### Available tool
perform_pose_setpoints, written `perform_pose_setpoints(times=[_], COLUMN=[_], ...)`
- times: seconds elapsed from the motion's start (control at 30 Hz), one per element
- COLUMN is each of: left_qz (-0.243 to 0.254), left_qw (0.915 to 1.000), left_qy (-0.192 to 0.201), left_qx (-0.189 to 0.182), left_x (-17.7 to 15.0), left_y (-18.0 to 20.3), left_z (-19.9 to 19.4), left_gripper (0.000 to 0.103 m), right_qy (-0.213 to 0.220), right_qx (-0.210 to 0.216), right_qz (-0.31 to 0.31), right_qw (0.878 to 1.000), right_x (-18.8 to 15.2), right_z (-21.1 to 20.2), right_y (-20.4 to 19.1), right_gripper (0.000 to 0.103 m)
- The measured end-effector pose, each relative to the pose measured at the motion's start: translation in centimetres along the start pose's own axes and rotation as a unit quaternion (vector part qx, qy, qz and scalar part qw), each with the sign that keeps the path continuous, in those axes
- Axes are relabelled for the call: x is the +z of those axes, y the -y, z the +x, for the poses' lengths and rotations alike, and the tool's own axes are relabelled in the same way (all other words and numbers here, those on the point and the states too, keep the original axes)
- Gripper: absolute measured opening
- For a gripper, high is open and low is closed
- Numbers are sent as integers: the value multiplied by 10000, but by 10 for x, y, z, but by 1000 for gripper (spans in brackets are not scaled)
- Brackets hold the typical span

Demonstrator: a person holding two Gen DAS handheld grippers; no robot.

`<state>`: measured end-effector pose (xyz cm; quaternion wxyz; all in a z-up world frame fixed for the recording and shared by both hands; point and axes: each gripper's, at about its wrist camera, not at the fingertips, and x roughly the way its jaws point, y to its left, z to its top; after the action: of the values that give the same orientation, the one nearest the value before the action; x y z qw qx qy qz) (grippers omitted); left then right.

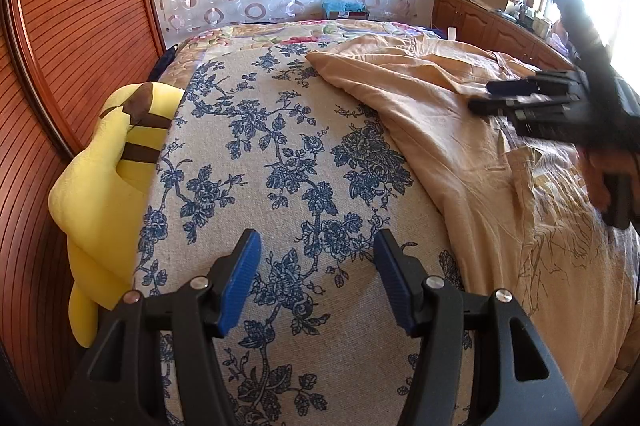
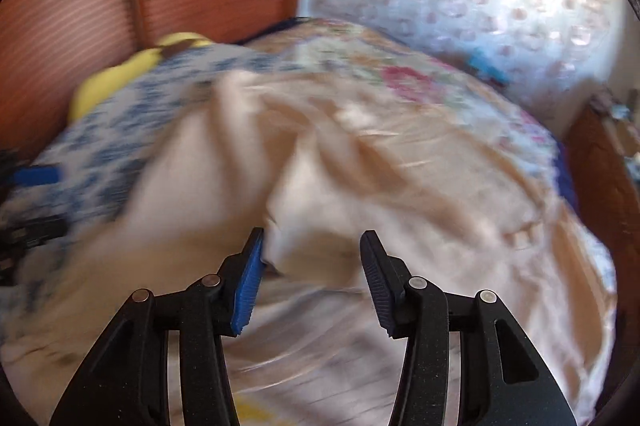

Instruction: Fold small clothes

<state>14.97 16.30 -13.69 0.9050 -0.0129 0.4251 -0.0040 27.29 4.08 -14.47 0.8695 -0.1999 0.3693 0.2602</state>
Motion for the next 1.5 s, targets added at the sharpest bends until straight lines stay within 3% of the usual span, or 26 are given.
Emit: perform_pose_setpoints(times=[0.1,0.17,0.27,0.33,0.43,0.57,0.63,0.67,0.9,1.17,1.2,1.23,1.4,1.5], left_qz=[3,2,3,-18,-87,-148,-116,-97,67,200,246,276,454,674], left_qw=[10000,10000,10000,10000,9996,9993,9988,9985,9970,9965,9965,9966,9974,9962], left_qy=[0,-3,-4,1,128,347,467,530,744,722,698,672,216,-97], left_qx=[4,3,18,66,229,60,15,-14,-208,-373,-379,-391,-508,-547], left_x=[0,0,0,0,-1,-2,-2,-2,4,16,19,21,35,34], left_y=[0,0,0,-1,-2,7,15,19,46,71,74,78,96,112], left_z=[0,0,0,-1,-8,-26,-36,-41,-58,-51,-47,-44,-9,8], left_gripper=[59,59,59,59,59,59,59,59,59,59,59,59,59,59], right_qy=[46,128,355,437,310,27,-116,-149,-85,40,79,110,344,465], right_qx=[-420,-389,111,748,1294,1760,1800,1795,1916,1571,1543,1470,1271,1057], right_qz=[411,602,708,663,467,123,-5,-59,-93,185,245,287,545,683], right_qw=[9983,9973,9968,9940,9900,9843,9836,9836,9814,9874,9877,9887,9898,9910], right_x=[-3,-7,-14,-16,-21,-25,-28,-32,-65,-88,-87,-88,-89,-96], right_z=[-3,-13,-39,-52,-57,-50,-47,-49,-76,-90,-92,-94,-110,-121], right_y=[30,42,43,32,8,-21,-31,-33,-22,3,7,11,37,58], right_gripper=[46,46,46,46,46,45,11,9,7,7,10,22,60,61])
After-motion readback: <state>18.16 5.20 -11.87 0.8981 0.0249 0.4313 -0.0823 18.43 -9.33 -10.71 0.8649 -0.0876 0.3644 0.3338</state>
